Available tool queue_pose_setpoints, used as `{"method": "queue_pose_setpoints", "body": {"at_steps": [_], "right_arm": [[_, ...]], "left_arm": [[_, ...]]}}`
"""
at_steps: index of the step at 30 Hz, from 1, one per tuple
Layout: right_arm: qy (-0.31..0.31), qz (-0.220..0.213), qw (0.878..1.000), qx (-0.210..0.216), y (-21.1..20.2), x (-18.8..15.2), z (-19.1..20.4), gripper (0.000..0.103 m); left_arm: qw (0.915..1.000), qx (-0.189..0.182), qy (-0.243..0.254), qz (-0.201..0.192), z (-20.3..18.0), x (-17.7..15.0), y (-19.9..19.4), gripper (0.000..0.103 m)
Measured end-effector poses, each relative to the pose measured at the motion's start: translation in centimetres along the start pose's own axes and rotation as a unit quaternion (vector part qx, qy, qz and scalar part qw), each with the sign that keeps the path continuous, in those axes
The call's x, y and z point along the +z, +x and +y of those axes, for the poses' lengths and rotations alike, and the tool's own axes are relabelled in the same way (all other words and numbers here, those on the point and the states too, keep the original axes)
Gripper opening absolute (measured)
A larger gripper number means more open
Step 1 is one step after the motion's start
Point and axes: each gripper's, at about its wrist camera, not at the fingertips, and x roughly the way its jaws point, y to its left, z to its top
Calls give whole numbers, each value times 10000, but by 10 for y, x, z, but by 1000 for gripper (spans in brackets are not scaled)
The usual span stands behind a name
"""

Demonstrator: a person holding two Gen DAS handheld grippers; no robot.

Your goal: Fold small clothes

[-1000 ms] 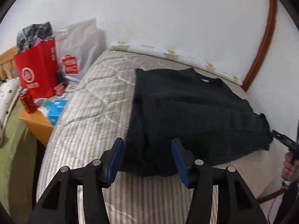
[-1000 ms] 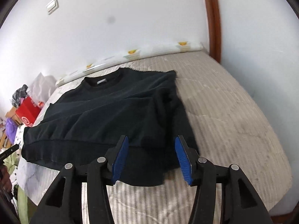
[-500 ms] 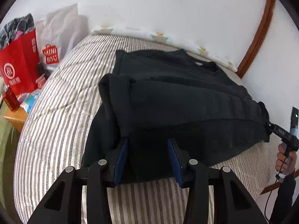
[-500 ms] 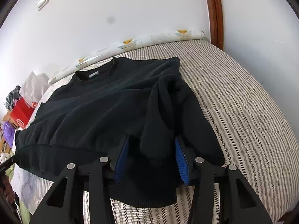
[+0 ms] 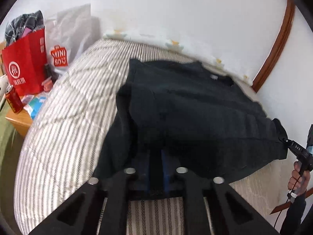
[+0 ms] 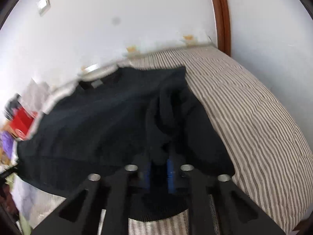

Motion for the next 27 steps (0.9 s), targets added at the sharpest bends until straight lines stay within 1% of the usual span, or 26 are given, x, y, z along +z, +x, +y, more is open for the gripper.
{"method": "queue_pose_setpoints", "body": {"at_steps": [3,4,7,9,11,13,15,18,22,24,27], "right_arm": [[98,-249,9993,267,-16,7,-3,10],[106,-329,9989,317,-22,10,-3,10],[168,-579,9969,508,-40,17,-4,10],[202,-741,9950,640,-49,20,-6,10],[288,-815,9937,714,-54,25,-7,10],[378,-815,9931,748,-52,32,-4,10],[321,-858,9933,702,-46,38,1,10],[315,-932,9933,606,-34,50,4,10],[401,-930,9926,666,-13,69,1,10],[356,-935,9931,612,-2,75,1,10],[459,-766,9946,530,23,83,-1,10]], "left_arm": [[9995,-214,-33,-237,-2,8,-16,7],[9993,-225,-6,-304,-4,10,-20,7],[9969,-240,163,-727,-13,17,-37,7],[9959,-193,203,-866,-18,23,-40,7],[9960,-55,207,-867,-23,30,-38,7],[9957,-2,225,-898,-28,38,-32,7],[9952,98,263,-940,-30,45,-28,7],[9950,185,210,-962,-30,54,-19,7],[9951,196,217,-944,-26,67,-2,7],[9957,214,205,-881,-25,71,9,7],[9973,225,112,-695,-21,78,29,7]]}}
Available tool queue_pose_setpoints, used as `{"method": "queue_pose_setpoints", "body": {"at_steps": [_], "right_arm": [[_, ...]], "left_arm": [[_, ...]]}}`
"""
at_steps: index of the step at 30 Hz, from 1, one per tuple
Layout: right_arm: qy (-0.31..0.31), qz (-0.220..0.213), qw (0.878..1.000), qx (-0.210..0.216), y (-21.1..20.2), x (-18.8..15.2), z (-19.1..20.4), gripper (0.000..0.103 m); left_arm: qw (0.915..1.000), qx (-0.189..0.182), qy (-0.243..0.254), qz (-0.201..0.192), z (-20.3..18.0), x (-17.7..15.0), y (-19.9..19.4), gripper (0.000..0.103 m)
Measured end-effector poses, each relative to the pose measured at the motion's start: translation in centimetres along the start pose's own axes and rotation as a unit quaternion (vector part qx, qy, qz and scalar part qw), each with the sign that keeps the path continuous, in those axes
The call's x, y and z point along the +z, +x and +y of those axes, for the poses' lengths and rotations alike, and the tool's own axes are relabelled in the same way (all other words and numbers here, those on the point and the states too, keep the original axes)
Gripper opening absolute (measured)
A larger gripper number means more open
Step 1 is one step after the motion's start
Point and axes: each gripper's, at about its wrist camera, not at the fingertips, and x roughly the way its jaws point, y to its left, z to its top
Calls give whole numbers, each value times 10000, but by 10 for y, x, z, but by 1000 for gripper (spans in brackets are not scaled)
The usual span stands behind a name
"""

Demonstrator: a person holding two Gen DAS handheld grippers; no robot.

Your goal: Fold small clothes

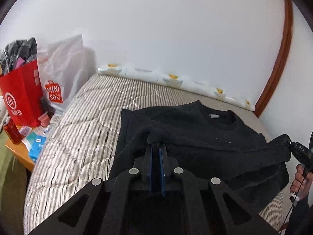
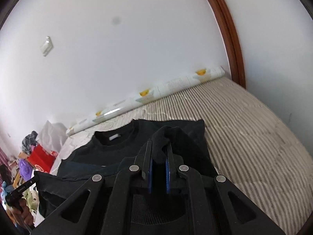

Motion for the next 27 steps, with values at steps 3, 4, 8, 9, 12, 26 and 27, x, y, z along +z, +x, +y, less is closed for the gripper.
{"method": "queue_pose_setpoints", "body": {"at_steps": [3,4,8,9,12,26,27], "right_arm": [[-15,137,9998,-106,24,0,-4,10],[-28,192,9997,-169,33,0,-5,10],[-85,516,9972,-527,66,-7,-8,11],[-85,552,9968,-567,70,-9,-9,13],[-37,671,9953,-692,78,-13,-13,16],[-1058,861,9906,-86,-10,-45,50,34],[-1149,955,9888,-17,-9,-53,55,34]], "left_arm": [[9999,49,-27,155,2,2,18,7],[9996,40,-115,252,5,3,26,7],[9990,42,-126,427,9,1,41,9],[9990,44,-103,432,9,0,42,10],[9986,-19,-114,516,12,-2,43,10],[9968,-449,503,418,-10,-32,-30,34],[9962,-508,536,457,-12,-36,-31,34]]}}
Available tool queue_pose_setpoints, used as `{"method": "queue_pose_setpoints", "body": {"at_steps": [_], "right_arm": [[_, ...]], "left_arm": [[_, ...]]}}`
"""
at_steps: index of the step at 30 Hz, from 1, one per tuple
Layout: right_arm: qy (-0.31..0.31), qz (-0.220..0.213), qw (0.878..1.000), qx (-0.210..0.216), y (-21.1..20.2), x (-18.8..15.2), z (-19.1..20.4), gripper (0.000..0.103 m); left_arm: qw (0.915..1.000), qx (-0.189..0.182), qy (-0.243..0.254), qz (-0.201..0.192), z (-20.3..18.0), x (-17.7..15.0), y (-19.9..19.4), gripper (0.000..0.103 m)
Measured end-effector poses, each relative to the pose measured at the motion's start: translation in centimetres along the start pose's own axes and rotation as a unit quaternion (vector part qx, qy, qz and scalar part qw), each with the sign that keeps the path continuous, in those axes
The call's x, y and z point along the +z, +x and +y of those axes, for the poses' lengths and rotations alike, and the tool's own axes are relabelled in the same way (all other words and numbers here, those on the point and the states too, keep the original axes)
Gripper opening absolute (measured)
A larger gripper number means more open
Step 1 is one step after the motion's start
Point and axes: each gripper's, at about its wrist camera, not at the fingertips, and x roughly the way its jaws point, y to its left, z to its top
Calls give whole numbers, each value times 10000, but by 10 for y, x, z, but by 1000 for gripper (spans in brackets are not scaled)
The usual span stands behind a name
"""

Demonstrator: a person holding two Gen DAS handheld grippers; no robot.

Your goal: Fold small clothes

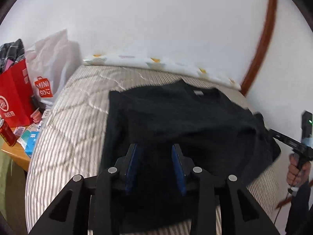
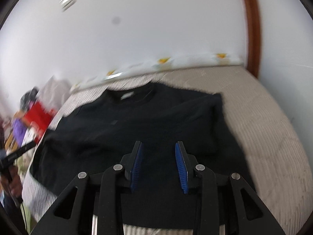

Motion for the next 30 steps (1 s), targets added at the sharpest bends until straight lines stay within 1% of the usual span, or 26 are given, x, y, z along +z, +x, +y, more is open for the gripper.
{"method": "queue_pose_setpoints", "body": {"at_steps": [2,5,8,10,12,16,18,19,22,24,25,28,30], "right_arm": [[-106,145,9998,-82,8,-10,7,34],[-90,348,9993,-119,24,-20,8,33],[35,653,9976,-231,46,-25,6,32],[17,629,9974,-338,52,-24,6,30],[-42,593,9973,-437,53,-19,9,30],[-33,640,9962,-584,67,0,9,30],[44,649,9963,-569,79,10,9,30],[86,660,9960,-598,86,16,8,30],[171,517,9969,-568,99,38,5,30],[233,528,9969,-525,109,54,1,27],[261,545,9970,-491,114,62,-2,26],[261,554,9964,-584,132,86,-12,24],[293,545,9955,-712,135,94,-19,25]], "left_arm": [[9999,-72,47,95,-5,-6,2,34],[9997,-37,91,245,-13,-11,13,34],[9986,20,24,536,-15,-7,37,34],[9983,63,24,572,-16,-5,47,34],[9985,109,56,527,-17,3,55,34],[9978,141,-39,652,-13,22,75,34],[9975,175,-26,686,-12,29,83,34],[9975,196,-13,677,-11,34,87,34],[9982,207,-36,565,-8,48,95,34],[9978,303,-110,573,-3,61,107,34],[9973,440,-174,564,1,67,112,34],[9956,677,-388,520,15,80,123,34],[9952,640,-546,503,26,85,123,33]]}}
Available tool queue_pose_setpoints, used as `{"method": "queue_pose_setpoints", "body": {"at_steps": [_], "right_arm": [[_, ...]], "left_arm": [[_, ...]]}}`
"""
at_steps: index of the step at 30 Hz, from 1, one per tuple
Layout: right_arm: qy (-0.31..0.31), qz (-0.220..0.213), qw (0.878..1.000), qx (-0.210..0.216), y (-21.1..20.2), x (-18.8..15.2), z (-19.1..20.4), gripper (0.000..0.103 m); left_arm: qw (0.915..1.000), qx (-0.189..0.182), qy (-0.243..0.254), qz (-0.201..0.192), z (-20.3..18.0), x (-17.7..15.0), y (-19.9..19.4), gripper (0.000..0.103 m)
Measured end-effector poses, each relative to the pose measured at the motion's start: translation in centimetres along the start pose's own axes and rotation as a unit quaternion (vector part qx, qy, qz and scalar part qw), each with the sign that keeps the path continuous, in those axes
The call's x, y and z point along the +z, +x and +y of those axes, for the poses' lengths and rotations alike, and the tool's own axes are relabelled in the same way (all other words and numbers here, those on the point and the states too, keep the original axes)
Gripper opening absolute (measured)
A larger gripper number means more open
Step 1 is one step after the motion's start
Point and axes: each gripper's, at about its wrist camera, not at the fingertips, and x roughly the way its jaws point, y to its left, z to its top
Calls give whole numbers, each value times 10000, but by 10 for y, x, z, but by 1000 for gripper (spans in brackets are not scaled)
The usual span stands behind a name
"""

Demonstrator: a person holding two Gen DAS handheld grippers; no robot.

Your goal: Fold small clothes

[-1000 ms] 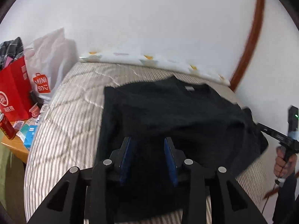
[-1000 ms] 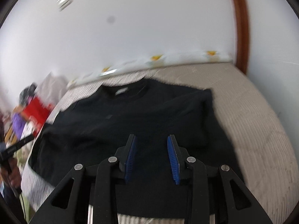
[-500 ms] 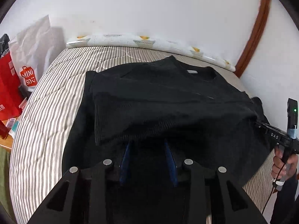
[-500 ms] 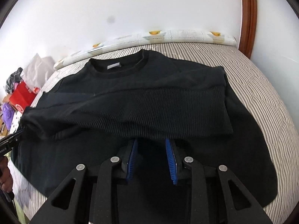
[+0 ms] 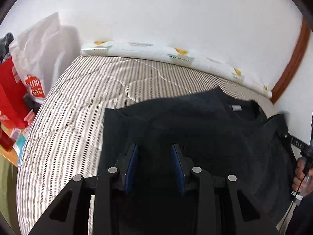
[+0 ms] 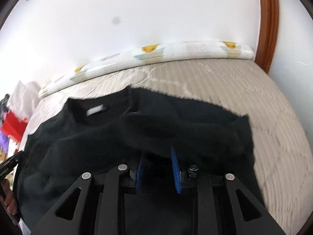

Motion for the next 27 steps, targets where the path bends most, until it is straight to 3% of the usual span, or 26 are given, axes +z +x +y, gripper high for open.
{"method": "queue_pose_setpoints", "body": {"at_steps": [4,6,8,11,16,19,21,25,27], "right_arm": [[-246,-230,9994,-21,-18,8,-12,35],[-361,-402,9983,-230,-25,9,-23,49],[-360,-473,9975,-380,-23,9,-38,50],[-217,-115,9988,-418,-4,10,-57,50],[-130,131,9994,-286,19,9,-65,50],[-166,50,9994,-289,18,9,-62,47],[-185,53,9995,-257,19,10,-60,39],[-308,53,9993,-190,19,6,-55,27],[-397,75,9989,-231,20,5,-51,17]], "left_arm": [[9995,267,86,-123,13,2,-6,37],[9994,290,198,-62,18,2,-4,39],[9987,367,360,47,20,2,2,39],[9984,251,466,207,19,0,10,39],[9980,143,620,-37,10,-2,2,39],[9973,84,728,86,4,2,9,38],[9965,297,714,305,1,3,22,28],[9964,453,688,206,-1,-2,22,21],[9951,585,779,169,-5,-4,20,11]]}}
